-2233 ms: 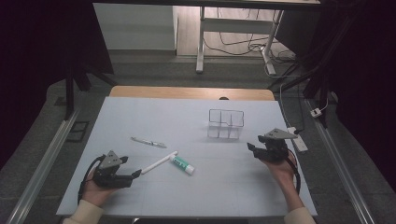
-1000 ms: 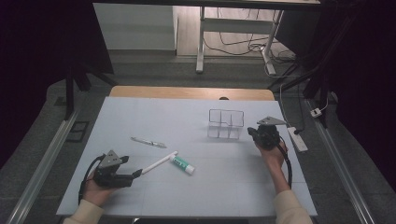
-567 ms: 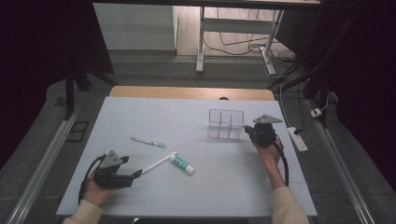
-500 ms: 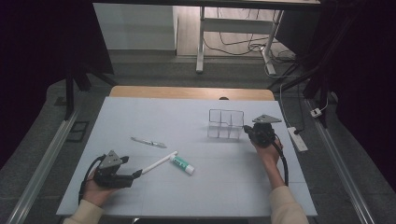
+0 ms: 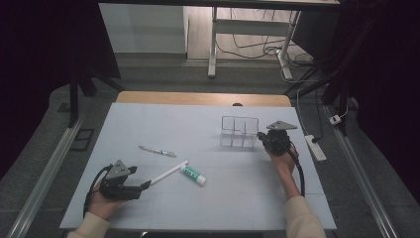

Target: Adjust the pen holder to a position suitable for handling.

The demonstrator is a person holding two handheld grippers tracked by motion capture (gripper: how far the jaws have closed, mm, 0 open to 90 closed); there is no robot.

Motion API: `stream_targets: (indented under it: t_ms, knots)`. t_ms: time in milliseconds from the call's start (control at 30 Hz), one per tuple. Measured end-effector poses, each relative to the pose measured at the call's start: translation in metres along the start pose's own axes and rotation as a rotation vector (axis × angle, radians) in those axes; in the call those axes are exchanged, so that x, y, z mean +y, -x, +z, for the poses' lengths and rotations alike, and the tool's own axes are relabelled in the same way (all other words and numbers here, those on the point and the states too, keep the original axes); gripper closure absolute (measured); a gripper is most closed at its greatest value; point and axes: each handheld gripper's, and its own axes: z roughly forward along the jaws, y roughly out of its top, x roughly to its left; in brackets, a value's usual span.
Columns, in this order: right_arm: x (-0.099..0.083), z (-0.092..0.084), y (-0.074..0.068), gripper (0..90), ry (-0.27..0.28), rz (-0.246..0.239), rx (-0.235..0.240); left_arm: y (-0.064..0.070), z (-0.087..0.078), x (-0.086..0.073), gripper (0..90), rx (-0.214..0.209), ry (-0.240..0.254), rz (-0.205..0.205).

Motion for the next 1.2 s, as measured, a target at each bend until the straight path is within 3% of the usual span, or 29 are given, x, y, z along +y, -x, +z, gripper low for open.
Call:
stream_targets:
  t_ms: [933,1200]
  knots:
    - [0.009,0.013,-0.014,88.9,-0.008,-0.045,0.027,0.0,0.0,-0.001,22.9,0.006,-0.01,0.004]
    - [0.016,0.019,-0.025,88.9,-0.013,-0.067,0.042,-0.001,-0.002,-0.003,23.0,0.011,-0.007,-0.002]
